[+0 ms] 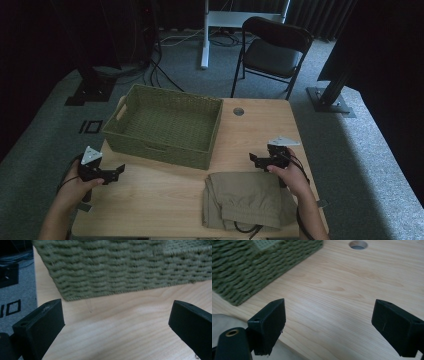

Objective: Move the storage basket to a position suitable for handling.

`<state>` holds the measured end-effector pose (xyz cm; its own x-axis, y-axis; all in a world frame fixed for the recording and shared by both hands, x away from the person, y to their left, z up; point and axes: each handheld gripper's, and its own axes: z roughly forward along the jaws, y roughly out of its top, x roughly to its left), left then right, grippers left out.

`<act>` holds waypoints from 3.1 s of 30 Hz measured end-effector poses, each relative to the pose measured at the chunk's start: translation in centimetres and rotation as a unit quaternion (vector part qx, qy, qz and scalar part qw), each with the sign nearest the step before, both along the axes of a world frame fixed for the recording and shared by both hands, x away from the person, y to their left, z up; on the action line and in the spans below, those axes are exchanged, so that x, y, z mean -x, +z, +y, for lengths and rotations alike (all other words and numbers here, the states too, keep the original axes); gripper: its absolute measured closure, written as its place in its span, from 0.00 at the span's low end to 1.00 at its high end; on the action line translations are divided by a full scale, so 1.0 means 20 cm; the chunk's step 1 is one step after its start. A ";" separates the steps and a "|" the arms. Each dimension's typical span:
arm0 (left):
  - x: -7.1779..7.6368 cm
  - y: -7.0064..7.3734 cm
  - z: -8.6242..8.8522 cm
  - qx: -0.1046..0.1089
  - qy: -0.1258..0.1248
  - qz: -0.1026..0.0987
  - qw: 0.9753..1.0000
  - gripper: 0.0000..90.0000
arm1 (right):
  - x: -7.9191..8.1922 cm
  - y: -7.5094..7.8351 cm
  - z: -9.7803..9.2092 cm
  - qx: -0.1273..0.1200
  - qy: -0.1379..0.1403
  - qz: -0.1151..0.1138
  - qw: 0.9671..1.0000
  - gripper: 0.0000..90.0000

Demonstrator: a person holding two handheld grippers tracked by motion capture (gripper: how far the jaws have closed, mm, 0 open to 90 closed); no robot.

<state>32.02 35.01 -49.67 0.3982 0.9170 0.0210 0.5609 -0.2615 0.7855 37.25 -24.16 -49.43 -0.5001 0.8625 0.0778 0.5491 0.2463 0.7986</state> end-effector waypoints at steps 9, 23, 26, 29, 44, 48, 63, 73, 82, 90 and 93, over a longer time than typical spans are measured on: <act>-0.06 0.10 0.04 0.009 0.003 -0.020 1.000 0.01 | -0.01 0.06 0.14 -0.006 0.025 -0.013 1.000 0.13; -0.18 0.23 0.12 0.034 0.019 -0.061 0.997 0.01 | -0.04 0.09 0.36 -0.021 0.056 -0.016 0.998 0.13; -0.21 0.25 0.13 0.031 0.020 -0.064 0.997 0.01 | -0.04 0.12 0.40 -0.028 0.066 -0.022 0.997 0.13; -0.25 0.27 0.13 0.031 0.026 -0.072 0.997 0.01 | -0.04 0.13 0.42 -0.030 0.068 -0.025 0.997 0.13; -0.50 0.24 0.18 0.028 0.087 -0.103 0.990 0.27 | -0.06 0.19 0.55 -0.043 0.076 -0.035 0.996 0.16; -0.53 0.20 0.17 0.020 0.094 -0.102 0.990 0.42 | -0.06 0.19 0.58 -0.041 0.075 -0.036 0.996 0.20; -0.56 0.12 0.09 -0.001 0.089 -0.066 0.994 0.87 | -0.05 0.16 0.68 -0.049 0.037 -0.043 0.997 0.31; -0.53 0.12 0.08 0.007 0.114 -0.063 0.991 0.94 | -0.04 0.15 0.72 -0.051 0.034 -0.028 0.998 0.48; -0.47 0.12 0.03 0.002 0.127 -0.064 0.990 0.94 | -0.04 0.17 0.73 -0.038 0.024 -0.026 0.999 0.70; -0.40 0.11 0.00 0.020 0.134 -0.066 0.989 0.94 | -0.04 0.18 0.73 -0.026 0.000 -0.019 0.999 0.77; -0.37 0.12 -0.03 0.019 0.137 -0.062 0.988 0.94 | -0.03 0.19 0.72 -0.018 -0.005 -0.016 1.000 0.79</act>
<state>39.36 34.50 -47.36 0.1309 0.9913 0.0163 0.5060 -0.0809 0.8587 37.91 -9.83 -45.70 -0.4939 0.8646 0.0920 0.5252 0.2123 0.8241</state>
